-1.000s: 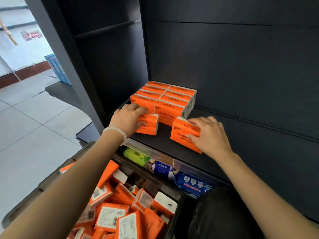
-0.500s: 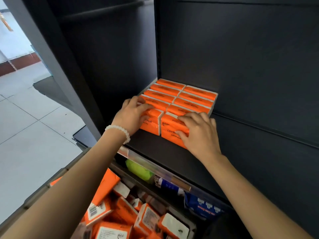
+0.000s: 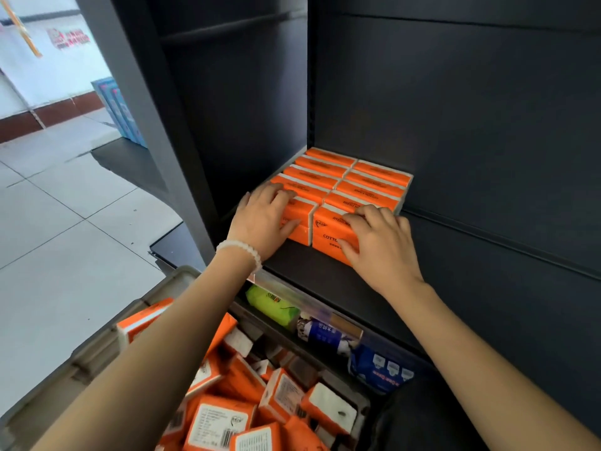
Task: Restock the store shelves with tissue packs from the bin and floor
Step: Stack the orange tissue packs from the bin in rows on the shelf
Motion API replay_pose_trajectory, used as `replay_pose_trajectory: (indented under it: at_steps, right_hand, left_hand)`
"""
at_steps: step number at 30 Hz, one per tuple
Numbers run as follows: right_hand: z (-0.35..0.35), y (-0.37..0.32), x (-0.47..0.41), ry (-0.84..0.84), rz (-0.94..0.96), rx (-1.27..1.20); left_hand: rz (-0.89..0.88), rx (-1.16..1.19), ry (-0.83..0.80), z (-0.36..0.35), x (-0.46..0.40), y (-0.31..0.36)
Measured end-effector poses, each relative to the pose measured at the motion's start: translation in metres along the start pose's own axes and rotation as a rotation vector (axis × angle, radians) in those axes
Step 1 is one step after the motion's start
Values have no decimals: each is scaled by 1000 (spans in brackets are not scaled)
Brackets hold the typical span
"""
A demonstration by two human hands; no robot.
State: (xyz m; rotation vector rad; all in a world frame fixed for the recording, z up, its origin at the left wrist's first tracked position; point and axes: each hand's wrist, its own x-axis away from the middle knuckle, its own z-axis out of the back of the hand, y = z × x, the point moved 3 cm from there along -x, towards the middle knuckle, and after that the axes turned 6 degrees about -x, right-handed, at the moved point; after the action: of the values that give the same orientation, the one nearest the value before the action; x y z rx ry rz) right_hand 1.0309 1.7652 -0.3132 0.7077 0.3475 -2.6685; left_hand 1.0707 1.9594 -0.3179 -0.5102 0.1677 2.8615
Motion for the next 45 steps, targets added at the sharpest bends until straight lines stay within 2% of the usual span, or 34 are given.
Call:
replay_pose_trajectory:
  at_steps: [6,12,21,26,30,35,45]
  right_hand:
    - [27,-34,39,-10,35,-35]
    - [29,-76,97,-36,124,-110]
    - [13,-130,166,-151,168,-196]
    - [-8,-152,185,-286,165,-224]
    - [-27,-160,182,-373,173,-250]
    - [-65,-172,158,-486,175,-322]
    - [-190,-214,86,-743,252,-345]
  left_hand:
    - [30,-6,49,33,69,14]
    - [128,-33,5,42,166,12]
    - [337,-58,-35,28,306,-11]
    - [521,-44,-134,16,360,-36]
    - [648,-52,-178,9,368,-59]
    - [714,-67,-172,-4,350,-94]
    - [576,-164,-229,-54,281,-184]
